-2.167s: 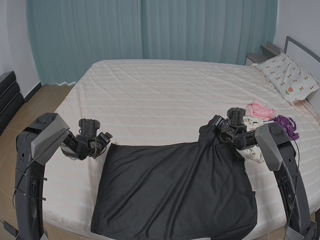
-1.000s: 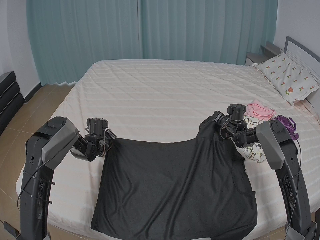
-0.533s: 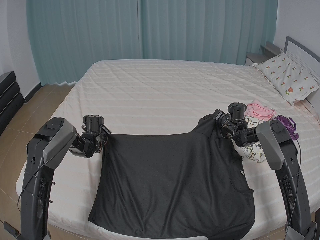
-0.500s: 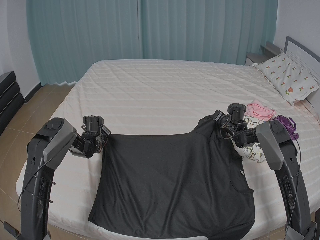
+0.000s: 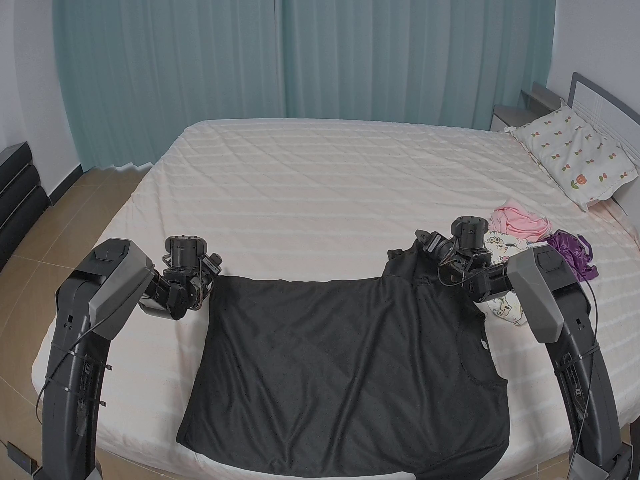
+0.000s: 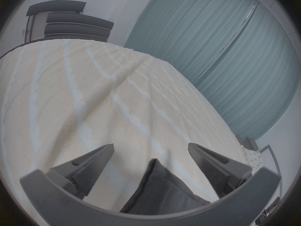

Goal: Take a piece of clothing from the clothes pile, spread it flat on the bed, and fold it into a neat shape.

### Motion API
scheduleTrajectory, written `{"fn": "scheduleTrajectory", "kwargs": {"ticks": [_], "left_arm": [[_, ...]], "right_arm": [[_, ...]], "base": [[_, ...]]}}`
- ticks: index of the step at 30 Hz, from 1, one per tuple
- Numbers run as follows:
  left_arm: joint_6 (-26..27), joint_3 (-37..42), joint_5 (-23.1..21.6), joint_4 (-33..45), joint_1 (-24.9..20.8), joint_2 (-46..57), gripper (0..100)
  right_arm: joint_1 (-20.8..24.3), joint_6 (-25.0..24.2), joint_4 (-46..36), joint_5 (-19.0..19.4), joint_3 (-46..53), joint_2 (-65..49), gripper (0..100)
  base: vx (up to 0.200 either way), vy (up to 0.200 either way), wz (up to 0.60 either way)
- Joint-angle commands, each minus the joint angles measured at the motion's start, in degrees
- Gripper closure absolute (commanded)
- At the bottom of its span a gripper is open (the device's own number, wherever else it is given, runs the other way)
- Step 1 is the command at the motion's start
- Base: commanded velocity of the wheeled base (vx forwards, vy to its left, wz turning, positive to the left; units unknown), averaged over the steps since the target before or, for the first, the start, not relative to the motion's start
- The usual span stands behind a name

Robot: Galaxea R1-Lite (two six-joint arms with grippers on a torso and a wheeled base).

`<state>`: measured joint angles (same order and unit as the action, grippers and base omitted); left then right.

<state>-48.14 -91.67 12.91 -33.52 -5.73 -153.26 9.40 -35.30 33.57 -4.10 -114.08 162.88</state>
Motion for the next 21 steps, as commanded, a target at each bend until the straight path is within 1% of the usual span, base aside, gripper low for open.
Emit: {"fn": "scheduleTrajectory", "kwargs": {"ticks": [1,2,3,4,6,7,8,9,10,11,14,15,16,17,18,19,20,21], "left_arm": [[-1.17,4.05,0.01,-0.31,0.81,4.37,0],[-1.78,5.54,-0.17,-0.31,0.9,5.87,0],[-1.78,5.54,-0.17,-0.31,0.9,5.87,0],[-2.92,10.11,-1.4,-0.58,1.42,10.53,0],[-2.92,10.11,-1.4,-0.58,1.42,10.53,0],[-2.84,15.82,-3.15,-1.54,1.51,15.8,0],[-2.66,17.58,-3.42,-1.81,1.51,17.38,0],[-2.66,17.58,-3.42,-1.81,1.51,17.38,0],[-2.57,21.71,-4.47,-1.72,1.51,20.98,0],[-2.57,24.96,-5.0,-1.98,1.51,23.27,0],[-2.92,34.54,-7.9,-2.16,1.51,29.86,0],[-2.92,35.69,-8.34,-2.25,1.51,30.39,0],[-3.19,41.14,-10.54,-2.6,1.51,33.38,0],[-3.28,45.79,-12.12,-3.21,1.42,35.4,0],[-3.28,46.23,-12.29,-3.3,1.34,35.57,0],[-3.36,52.21,-13.96,-4.97,1.07,37.86,0],[-3.36,55.2,-14.58,-6.2,0.81,38.65,0],[-3.36,55.2,-14.58,-6.2,0.81,38.65,0]], "right_arm": [[-1.14,-0.2,0.18,0.05,8.52,-8.02,0],[-1.14,-0.47,0.27,0.32,10.81,-9.77,0],[-1.14,-0.47,0.27,0.32,10.81,-9.77,0],[-1.05,-0.99,0.53,0.58,19.25,-15.31,0],[-1.05,-0.99,0.53,0.58,19.25,-15.31,0],[-0.52,-1.08,2.2,1.37,31.64,-23.04,0],[-0.35,-1.17,3.08,1.64,35.59,-25.33,0],[-0.35,-1.17,3.08,1.64,35.59,-25.33,0],[0.18,-1.17,5.45,2.6,44.29,-29.9,0],[0.44,-1.17,7.38,3.57,49.57,-32.27,0],[0.53,-2.05,13.54,5.59,60.99,-37.02,0],[0.53,-2.31,14.15,5.68,61.96,-37.37,0],[0.62,-3.63,16.88,5.77,66.88,-39.48,0],[0.71,-4.25,18.28,5.77,69.87,-40.8,0],[0.71,-4.42,18.55,5.77,70.75,-41.15,0],[1.15,-5.48,19.43,5.77,75.06,-43.26,0],[1.41,-6.18,19.69,5.85,77.34,-44.14,0],[1.41,-6.18,19.69,5.85,77.34,-44.14,0]], "base": [[0.0,0.0,0.0],[0.0,0.0,0.0],[0.0,0.0,0.0],[0.0,0.0,0.0],[0.0,0.0,0.0],[0.0,0.0,0.0],[0.0,0.0,0.0],[0.0,0.0,0.0],[0.0,0.0,0.0],[0.0,0.0,0.0],[0.0,0.0,0.0],[0.0,0.0,0.0],[0.0,0.0,0.0],[-0.2,0.0,0.0],[-0.2,0.0,0.0],[-0.2,0.0,0.0],[-0.2,0.0,0.0],[-0.2,0.0,0.0]]}}
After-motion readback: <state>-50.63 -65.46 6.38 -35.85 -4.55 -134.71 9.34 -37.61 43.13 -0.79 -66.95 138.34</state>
